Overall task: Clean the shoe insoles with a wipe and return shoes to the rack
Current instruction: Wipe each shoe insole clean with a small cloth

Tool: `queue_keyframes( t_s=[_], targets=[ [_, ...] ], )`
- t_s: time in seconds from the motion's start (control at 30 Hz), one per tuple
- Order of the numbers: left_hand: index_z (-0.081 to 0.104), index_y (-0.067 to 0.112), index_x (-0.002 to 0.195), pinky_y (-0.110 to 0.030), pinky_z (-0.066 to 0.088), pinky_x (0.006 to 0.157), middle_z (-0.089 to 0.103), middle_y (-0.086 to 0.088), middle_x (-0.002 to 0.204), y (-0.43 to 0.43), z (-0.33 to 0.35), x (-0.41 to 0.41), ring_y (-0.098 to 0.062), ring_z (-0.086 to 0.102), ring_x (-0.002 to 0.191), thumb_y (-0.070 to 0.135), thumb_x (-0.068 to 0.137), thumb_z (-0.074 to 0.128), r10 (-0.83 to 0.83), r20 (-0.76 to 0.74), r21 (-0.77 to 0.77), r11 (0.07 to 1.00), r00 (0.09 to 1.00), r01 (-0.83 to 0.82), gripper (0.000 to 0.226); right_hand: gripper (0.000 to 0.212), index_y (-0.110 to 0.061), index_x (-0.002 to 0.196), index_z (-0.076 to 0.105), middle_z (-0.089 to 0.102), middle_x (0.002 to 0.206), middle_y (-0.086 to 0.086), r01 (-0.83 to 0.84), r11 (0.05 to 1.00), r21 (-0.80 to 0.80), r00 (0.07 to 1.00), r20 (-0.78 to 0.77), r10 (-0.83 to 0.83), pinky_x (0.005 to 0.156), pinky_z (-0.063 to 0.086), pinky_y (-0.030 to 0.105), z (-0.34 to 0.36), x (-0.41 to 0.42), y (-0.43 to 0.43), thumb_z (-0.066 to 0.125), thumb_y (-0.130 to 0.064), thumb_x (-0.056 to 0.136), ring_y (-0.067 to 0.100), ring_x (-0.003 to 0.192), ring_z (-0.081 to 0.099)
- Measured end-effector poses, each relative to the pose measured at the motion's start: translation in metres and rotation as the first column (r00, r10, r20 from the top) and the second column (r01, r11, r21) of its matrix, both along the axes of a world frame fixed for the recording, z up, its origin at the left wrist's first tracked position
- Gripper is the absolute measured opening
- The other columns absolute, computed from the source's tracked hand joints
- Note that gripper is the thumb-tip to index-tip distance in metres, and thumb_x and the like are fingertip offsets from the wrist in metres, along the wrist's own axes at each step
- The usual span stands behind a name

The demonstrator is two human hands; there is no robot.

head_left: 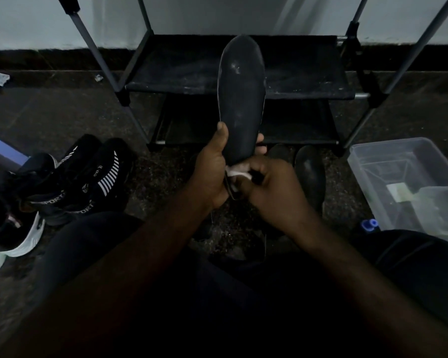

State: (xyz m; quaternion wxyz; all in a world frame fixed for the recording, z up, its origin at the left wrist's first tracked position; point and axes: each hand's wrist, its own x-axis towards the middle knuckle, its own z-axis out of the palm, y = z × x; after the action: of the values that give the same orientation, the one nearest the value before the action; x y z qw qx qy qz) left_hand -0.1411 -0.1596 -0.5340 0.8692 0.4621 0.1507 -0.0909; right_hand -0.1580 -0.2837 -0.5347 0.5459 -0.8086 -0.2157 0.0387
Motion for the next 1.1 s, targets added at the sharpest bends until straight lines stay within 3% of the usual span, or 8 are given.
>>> queue_keyframes(
  t_s=[0.1,0.23,0.47,0.6,0.73,0.87,1.0,1.1],
  targets=[
    [0.063,0.002,0.104,-0.031,0.059,0.068,0.071,-0.008,0.089,0.002,0.003,0.0,-0.017,0.07,0.073,0.054,0.101,0.022,-0.005,-0.023,-0.057,0.998,1.0,0.003,0.066,0.01,-0.011,0.091,0.075,0.074,0.079,0.001,-0.075,0.989,0.13,0.984,-0.148,0.094,0.067,0.055,0.023,0.004,0.002,-0.002,0.069,-0.003,0.088,0.009,0.069,0.068],
    [0.055,0.0,0.124,-0.036,0.06,0.071,0.065,-0.011,0.107,0.005,0.005,0.003,-0.019,0.066,0.084,0.051,0.102,0.024,0.064,0.043,-0.091,0.994,0.997,-0.06,0.063,0.014,-0.02,0.088,0.076,0.071,0.084,-0.01,0.149,0.986,-0.076,0.989,0.021,-0.148,0.071,0.048,0.01,-0.006,0.015,-0.01,0.073,-0.007,0.084,-0.004,0.076,0.065],
    [0.049,-0.001,0.132,-0.036,0.057,0.077,0.062,-0.011,0.112,0.006,0.001,0.003,-0.016,0.066,0.083,0.053,0.101,0.024,0.075,0.065,-0.079,0.994,0.995,-0.07,0.067,0.007,-0.011,0.089,0.075,0.075,0.077,0.006,-0.019,0.987,0.158,0.979,-0.197,0.05,0.068,0.059,0.031,-0.001,0.001,0.001,0.071,-0.006,0.088,0.016,0.068,0.07],
    [0.049,0.0,0.133,-0.034,0.058,0.076,0.063,-0.01,0.113,0.007,0.001,0.005,-0.016,0.067,0.083,0.053,0.102,0.023,0.073,0.073,-0.049,0.996,0.995,-0.07,0.068,0.005,-0.012,0.088,0.077,0.074,0.08,-0.003,0.06,0.998,0.027,0.994,-0.095,-0.057,0.068,0.056,0.024,-0.007,0.005,-0.003,0.072,-0.01,0.087,0.004,0.072,0.069],
    [0.055,0.0,0.125,-0.034,0.057,0.074,0.066,-0.009,0.108,0.008,-0.002,0.004,-0.016,0.067,0.081,0.055,0.101,0.025,0.075,0.037,-0.058,0.996,0.996,-0.073,0.068,0.009,-0.01,0.087,0.074,0.075,0.077,0.009,-0.082,0.972,0.22,0.955,-0.26,0.14,0.059,0.054,0.02,0.002,-0.003,0.001,0.069,-0.002,0.087,0.009,0.062,0.067],
    [0.048,-0.002,0.134,-0.034,0.058,0.073,0.063,-0.011,0.111,0.007,0.0,0.005,-0.017,0.067,0.082,0.052,0.102,0.023,0.088,0.075,-0.037,0.996,0.993,-0.085,0.067,0.005,-0.012,0.088,0.077,0.075,0.082,-0.003,0.075,0.997,0.023,0.995,-0.067,-0.074,0.071,0.055,0.023,-0.011,0.008,-0.003,0.072,-0.01,0.087,0.005,0.076,0.07],
    [0.045,-0.003,0.139,-0.033,0.059,0.07,0.064,-0.009,0.109,0.006,-0.001,0.005,-0.015,0.068,0.08,0.053,0.101,0.025,0.112,0.051,-0.009,0.994,0.992,-0.112,0.07,0.009,-0.005,0.089,0.074,0.073,0.075,0.004,-0.065,0.99,0.127,0.974,-0.206,0.091,0.06,0.054,0.021,-0.004,-0.001,0.001,0.068,0.001,0.088,0.008,0.062,0.067],
    [0.046,-0.002,0.137,-0.033,0.059,0.07,0.064,-0.009,0.107,0.007,0.001,0.006,-0.016,0.067,0.079,0.052,0.102,0.023,0.134,0.06,-0.011,0.991,0.989,-0.134,0.068,0.007,-0.009,0.088,0.074,0.072,0.077,-0.002,-0.032,0.995,0.092,0.992,-0.116,0.043,0.063,0.053,0.021,-0.009,0.003,0.001,0.069,-0.004,0.088,0.003,0.064,0.066]
  ],
)
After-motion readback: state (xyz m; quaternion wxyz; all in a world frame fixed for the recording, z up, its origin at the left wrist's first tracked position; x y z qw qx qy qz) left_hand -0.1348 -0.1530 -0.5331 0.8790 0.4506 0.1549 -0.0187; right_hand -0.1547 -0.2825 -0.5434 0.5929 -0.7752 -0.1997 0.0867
